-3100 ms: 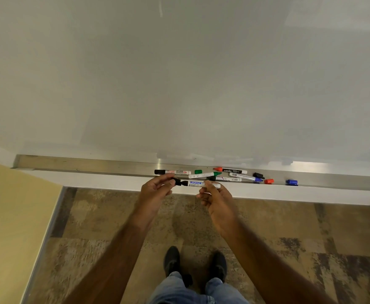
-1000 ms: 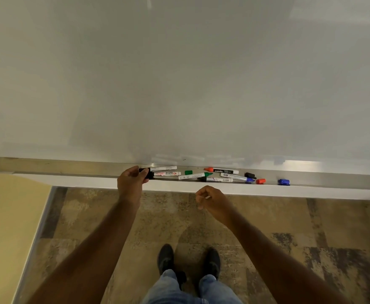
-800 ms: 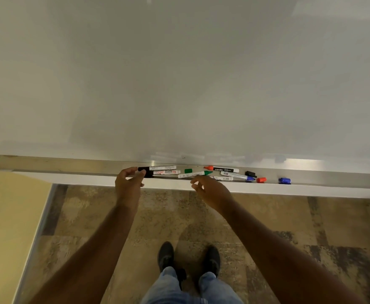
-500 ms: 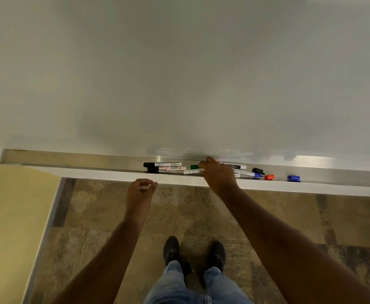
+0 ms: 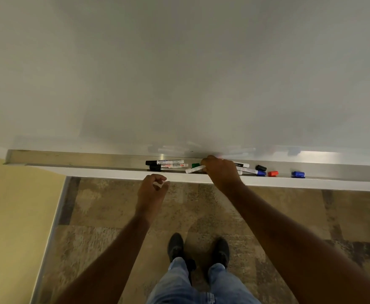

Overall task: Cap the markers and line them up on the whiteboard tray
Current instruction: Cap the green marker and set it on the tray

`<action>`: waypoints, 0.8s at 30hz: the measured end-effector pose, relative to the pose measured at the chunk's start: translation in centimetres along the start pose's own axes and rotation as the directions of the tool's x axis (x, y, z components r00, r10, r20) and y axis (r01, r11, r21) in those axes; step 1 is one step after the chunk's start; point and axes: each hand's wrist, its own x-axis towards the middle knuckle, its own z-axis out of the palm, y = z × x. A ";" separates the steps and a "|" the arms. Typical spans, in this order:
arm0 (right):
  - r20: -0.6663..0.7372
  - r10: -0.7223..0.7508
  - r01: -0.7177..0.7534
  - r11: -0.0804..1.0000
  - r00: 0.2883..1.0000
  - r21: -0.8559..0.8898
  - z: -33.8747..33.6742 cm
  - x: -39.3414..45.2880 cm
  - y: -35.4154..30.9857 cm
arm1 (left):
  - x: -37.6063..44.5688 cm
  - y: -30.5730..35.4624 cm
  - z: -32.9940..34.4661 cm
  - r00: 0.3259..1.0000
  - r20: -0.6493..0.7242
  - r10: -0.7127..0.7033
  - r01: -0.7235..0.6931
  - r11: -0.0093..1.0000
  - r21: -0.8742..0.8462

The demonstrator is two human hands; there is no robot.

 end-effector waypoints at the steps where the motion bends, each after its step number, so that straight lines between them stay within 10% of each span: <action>1: -0.011 0.006 -0.006 1.000 1.000 0.009 -0.1 -0.4 0.2 | 0.2 0.4 0.2 1.000 0.004 0.029 -0.029 0.999 0.034; 11: -0.047 0.228 -0.206 0.939 0.973 0.276 -0.2 -7.1 4.1 | 4.1 4.4 4.8 0.843 0.205 0.498 -0.529 0.695 0.486; 19: 0.041 0.365 -0.314 0.731 0.930 0.605 0.3 -9.5 6.2 | 5.0 5.6 8.3 0.779 0.462 0.424 -0.618 0.387 0.685; 24: 0.074 0.390 -0.322 0.622 0.918 0.714 0.2 -9.8 6.2 | 4.9 5.7 8.4 0.811 0.425 0.402 -0.577 0.427 0.697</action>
